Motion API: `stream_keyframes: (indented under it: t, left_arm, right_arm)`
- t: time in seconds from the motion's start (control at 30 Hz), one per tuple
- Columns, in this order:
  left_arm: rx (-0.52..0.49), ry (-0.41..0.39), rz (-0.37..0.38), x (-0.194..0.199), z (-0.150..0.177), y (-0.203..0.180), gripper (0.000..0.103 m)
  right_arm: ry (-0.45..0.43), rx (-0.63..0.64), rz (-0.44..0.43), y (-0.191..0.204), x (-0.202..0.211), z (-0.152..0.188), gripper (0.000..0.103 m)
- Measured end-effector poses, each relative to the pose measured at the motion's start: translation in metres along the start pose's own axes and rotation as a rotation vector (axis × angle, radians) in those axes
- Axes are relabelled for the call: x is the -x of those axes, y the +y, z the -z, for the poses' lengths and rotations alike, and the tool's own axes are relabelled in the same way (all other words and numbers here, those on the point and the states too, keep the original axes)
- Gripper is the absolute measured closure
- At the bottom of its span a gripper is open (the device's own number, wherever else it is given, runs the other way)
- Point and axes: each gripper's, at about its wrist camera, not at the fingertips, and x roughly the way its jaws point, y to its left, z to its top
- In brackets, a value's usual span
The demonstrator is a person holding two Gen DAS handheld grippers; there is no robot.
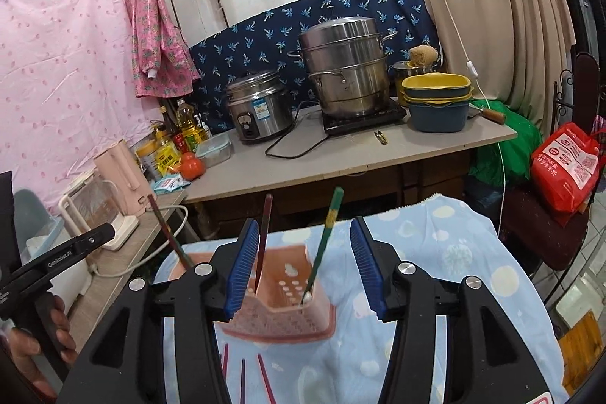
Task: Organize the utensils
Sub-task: 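Carry both chopsticks to the pink caddy and drop them inside, then move both open tools back over the remaining red chopsticks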
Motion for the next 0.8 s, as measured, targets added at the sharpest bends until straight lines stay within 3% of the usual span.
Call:
stream_keyframes:
  t: [0.23, 0.8]
  left_arm:
    - [-0.008, 0.055, 0.002, 0.022, 0.041, 0.000, 0.043]
    - [-0.061, 0.263, 0.008, 0.048, 0.183, 0.002, 0.044]
  right_arm:
    - [0.086, 0.023, 0.009, 0.001, 0.028, 0.045, 0.054]
    - [0.343, 0.122, 0.015, 0.009, 0.061, 0.187, 0.054]
